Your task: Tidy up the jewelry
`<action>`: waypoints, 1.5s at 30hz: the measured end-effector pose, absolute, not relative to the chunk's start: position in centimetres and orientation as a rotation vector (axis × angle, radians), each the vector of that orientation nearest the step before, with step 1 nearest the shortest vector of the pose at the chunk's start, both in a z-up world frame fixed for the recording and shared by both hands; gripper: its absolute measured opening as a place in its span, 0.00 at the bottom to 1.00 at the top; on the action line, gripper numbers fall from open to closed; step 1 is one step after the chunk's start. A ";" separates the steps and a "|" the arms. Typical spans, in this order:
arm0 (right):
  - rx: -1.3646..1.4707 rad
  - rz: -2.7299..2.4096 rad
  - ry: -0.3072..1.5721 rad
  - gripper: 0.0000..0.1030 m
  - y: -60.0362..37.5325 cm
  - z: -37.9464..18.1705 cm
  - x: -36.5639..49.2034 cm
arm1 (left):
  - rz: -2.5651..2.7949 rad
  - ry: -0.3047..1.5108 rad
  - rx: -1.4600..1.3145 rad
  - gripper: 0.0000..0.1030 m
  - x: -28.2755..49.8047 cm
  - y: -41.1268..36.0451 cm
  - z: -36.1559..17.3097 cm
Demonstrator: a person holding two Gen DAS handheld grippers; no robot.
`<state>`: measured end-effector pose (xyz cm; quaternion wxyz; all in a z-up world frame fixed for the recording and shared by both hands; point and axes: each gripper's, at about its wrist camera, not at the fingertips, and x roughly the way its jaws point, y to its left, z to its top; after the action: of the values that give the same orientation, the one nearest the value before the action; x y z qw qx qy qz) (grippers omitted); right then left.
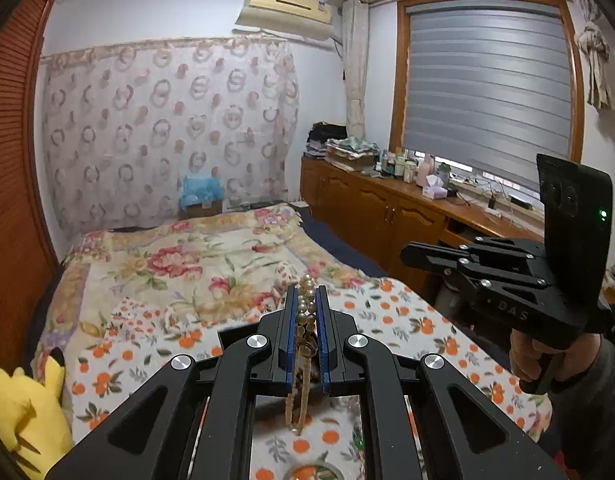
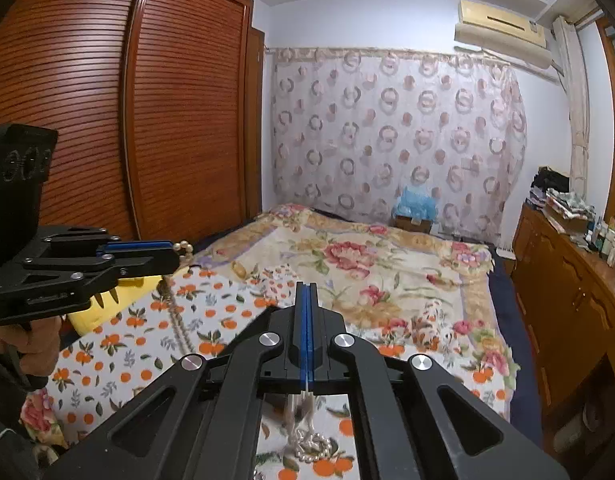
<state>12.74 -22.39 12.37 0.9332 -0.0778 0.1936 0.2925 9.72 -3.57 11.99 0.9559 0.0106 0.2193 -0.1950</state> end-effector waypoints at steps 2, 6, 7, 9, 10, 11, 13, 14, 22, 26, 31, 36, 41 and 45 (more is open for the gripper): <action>-0.152 0.619 0.411 0.00 -22.4 12.4 13.4 | -0.395 0.441 0.018 0.08 10.5 -3.4 12.4; -0.153 0.610 0.475 0.00 -23.0 9.5 14.5 | -0.398 0.453 0.008 0.07 11.3 -3.2 11.8; -0.153 0.608 0.504 0.00 -23.2 8.2 14.8 | -0.399 0.458 0.007 0.08 11.4 -3.2 11.5; -0.162 0.589 0.581 0.01 -23.4 4.9 15.5 | -0.403 0.473 0.007 0.08 11.4 -3.3 10.7; -0.171 0.576 0.614 0.02 -23.5 3.5 15.9 | -0.407 0.477 0.005 0.08 11.5 -3.3 10.5; -0.177 0.563 0.646 0.02 -23.5 2.1 16.2 | -0.410 0.483 0.003 0.08 11.6 -3.3 10.1; -0.174 0.562 0.714 0.09 -23.6 -0.6 16.7 | -0.417 0.486 0.001 0.08 11.6 -3.2 9.8; -0.186 0.554 0.731 0.12 -23.5 -1.6 16.7 | -0.421 0.486 0.002 0.08 11.6 -3.3 9.7; -0.254 0.522 0.859 0.23 -23.5 -6.5 17.4 | -0.435 0.480 0.011 0.08 12.0 -3.3 9.9; -0.262 0.522 0.888 0.23 -23.5 -7.5 17.9 | -0.437 0.480 0.012 0.08 12.0 -3.4 9.8; -0.293 0.506 0.878 0.08 -23.2 -7.2 17.9 | -0.429 0.478 0.005 0.08 12.3 -3.4 10.0; -0.245 0.503 0.762 0.08 -24.1 -3.0 17.3 | -0.414 0.454 0.006 0.08 12.9 -3.2 11.1; -0.214 0.519 0.620 0.08 -24.1 3.5 17.0 | -0.394 0.438 -0.002 0.08 14.0 -2.8 12.0; -0.203 0.543 0.526 0.08 -23.8 8.3 17.0 | -0.383 0.440 -0.015 0.08 15.2 -2.5 12.3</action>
<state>17.01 -23.84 8.31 0.9245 -0.0988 0.2562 0.2644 15.16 -2.49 12.33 0.9577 -0.0076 0.2170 -0.1890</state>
